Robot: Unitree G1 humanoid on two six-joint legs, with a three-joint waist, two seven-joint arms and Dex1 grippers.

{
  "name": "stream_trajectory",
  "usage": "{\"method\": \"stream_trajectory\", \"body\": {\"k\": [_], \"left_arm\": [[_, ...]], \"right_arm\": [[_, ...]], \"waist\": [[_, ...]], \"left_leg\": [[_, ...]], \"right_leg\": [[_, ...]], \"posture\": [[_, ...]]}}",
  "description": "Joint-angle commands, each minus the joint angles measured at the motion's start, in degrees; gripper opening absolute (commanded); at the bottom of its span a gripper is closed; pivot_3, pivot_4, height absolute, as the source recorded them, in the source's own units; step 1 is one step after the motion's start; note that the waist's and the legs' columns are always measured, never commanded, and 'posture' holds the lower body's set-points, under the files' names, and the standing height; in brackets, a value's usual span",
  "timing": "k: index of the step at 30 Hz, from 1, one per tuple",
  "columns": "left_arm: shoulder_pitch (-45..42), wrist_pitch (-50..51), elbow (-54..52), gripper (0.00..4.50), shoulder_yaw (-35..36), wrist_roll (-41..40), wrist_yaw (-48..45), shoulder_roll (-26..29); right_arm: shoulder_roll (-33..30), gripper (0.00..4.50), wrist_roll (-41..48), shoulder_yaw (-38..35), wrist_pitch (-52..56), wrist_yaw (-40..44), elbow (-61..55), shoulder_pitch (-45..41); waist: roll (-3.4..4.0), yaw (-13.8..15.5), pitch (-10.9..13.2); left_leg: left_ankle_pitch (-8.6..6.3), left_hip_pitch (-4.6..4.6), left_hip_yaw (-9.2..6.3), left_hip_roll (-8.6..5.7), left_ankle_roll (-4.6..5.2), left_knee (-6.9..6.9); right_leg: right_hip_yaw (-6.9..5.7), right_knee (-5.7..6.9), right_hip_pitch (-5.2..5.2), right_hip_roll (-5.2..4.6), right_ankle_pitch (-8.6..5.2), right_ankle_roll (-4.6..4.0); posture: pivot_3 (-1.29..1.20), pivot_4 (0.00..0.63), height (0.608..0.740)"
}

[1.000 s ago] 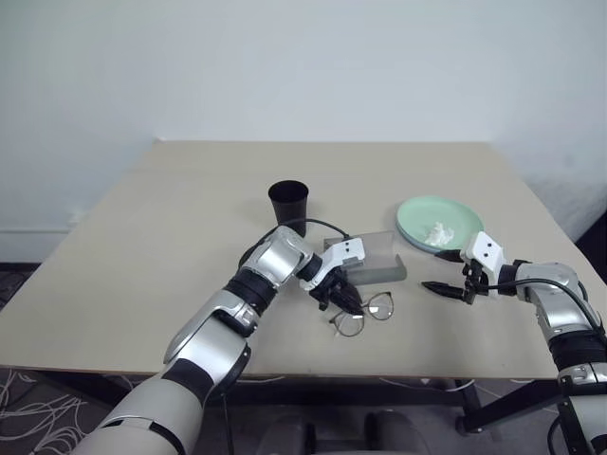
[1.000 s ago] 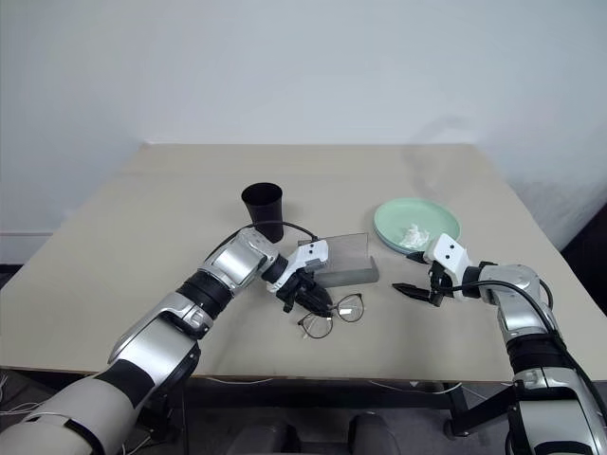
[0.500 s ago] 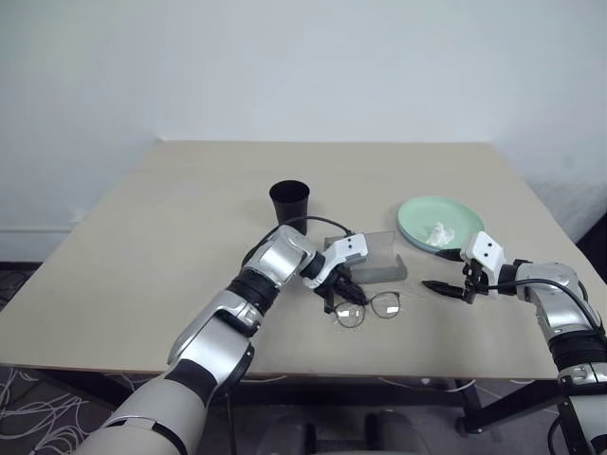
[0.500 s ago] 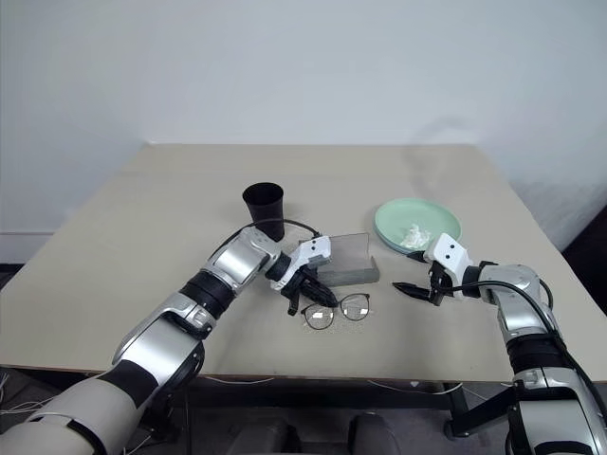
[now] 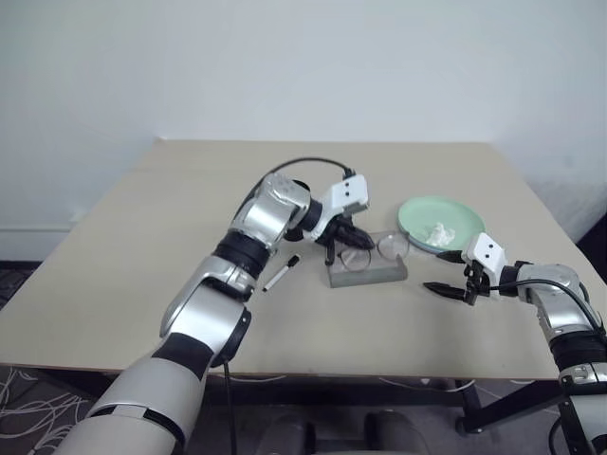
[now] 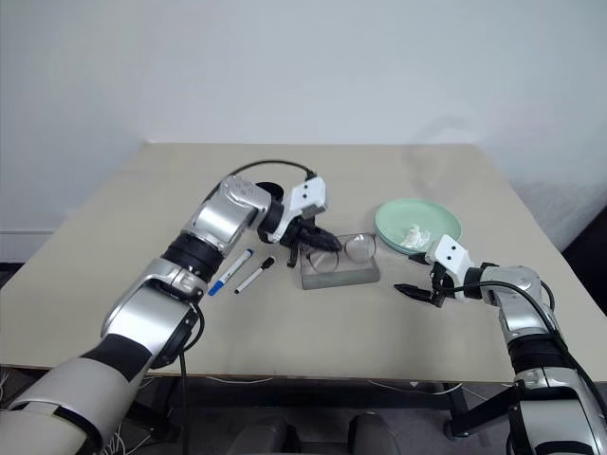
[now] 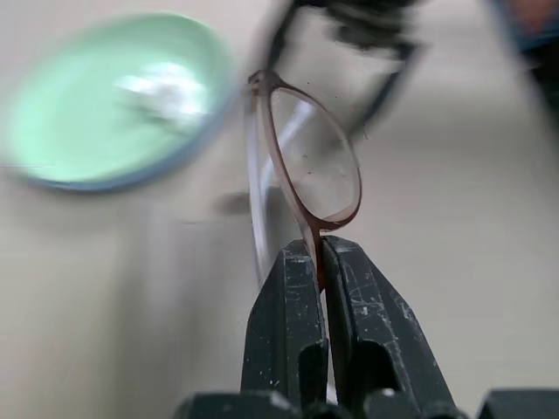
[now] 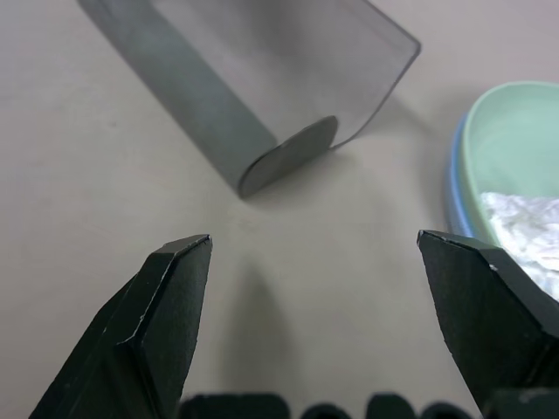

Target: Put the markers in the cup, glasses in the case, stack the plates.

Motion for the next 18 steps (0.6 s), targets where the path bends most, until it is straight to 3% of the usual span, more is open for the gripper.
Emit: {"method": "stream_trajectory", "body": {"k": [1, 9, 18], "left_arm": [[-4.7, -8.1, 7.8, 0.02, 0.8, 3.3, 5.6, -0.9], [-5.7, -21.5, 19.4, 0.02, -0.3, 9.3, 11.3, -4.3], [-4.2, -25.3, 23.2, 0.02, -0.7, 13.8, 14.4, -7.5]], "right_arm": [[-1.2, 4.09, 2.1, -1.3, 0.8, 1.6, -2.2, -1.3], [-0.6, 4.09, 2.0, -1.2, 1.1, 0.8, -2.9, -1.0], [-0.1, 4.09, 2.3, -1.4, 1.5, -0.8, -4.3, -0.1]], "waist": [[-0.02, 0.0, 0.0], [-0.12, 0.0, 0.1], [-0.16, 0.0, 0.1]], "left_leg": [[0.0, -0.01, 0.0, 0.0, 0.0, 0.0], [-0.01, -0.04, 0.0, -0.01, 0.01, 0.0], [-0.02, -0.05, 0.0, -0.01, 0.01, 0.0]], "right_leg": [[0.0, 0.0, 0.0, 0.0, 0.0, 0.0], [-0.01, 0.0, -0.01, 0.0, 0.01, 0.02], [-0.01, -0.01, -0.01, 0.0, 0.06, 0.1]], "posture": [[0.0, 0.0, 0.733], [0.0, 0.0, 0.733], [0.0, 0.0, 0.733]]}}
